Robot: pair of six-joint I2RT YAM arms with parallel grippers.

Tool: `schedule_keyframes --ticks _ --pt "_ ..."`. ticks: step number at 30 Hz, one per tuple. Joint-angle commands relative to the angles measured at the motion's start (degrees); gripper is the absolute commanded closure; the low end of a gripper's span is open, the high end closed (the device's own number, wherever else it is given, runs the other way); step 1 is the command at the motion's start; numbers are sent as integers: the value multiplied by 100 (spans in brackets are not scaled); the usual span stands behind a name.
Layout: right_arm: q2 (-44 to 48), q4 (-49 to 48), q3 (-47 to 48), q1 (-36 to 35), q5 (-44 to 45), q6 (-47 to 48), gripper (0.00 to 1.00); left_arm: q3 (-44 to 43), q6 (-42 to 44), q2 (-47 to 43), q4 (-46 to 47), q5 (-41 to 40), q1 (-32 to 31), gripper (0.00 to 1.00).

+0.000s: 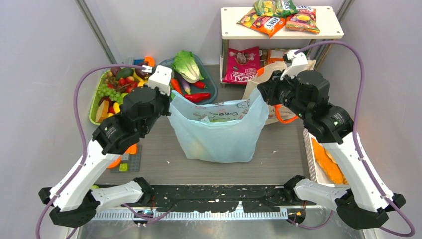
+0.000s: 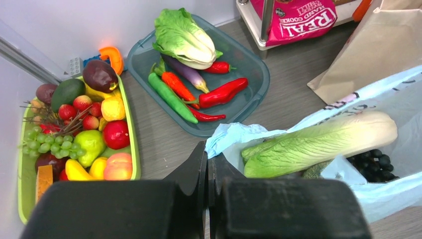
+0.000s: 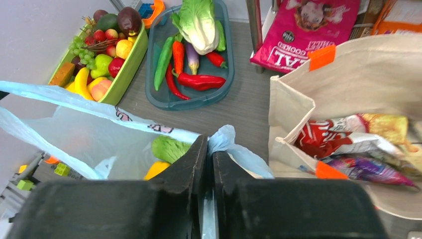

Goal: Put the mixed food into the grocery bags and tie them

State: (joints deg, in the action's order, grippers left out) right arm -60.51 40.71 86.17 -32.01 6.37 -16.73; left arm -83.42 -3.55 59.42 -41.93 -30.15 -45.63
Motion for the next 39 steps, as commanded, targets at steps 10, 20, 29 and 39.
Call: schedule_keyframes --ticks 10,20,29,39 --pt "-336 -58 1207 -329 -2466 1358 1 -308 105 -34 10 324 27 100" --pt "-1318 -2231 298 -1750 -2411 2602 1 -245 184 -217 -143 109 36 100" --pt "-2277 -4032 -110 -2039 -3053 3172 1 -168 5 -343 -13 588 35 100" --pt "-3133 -4890 127 -2032 -4270 2544 4 -66 -137 -478 46 896 36 100"
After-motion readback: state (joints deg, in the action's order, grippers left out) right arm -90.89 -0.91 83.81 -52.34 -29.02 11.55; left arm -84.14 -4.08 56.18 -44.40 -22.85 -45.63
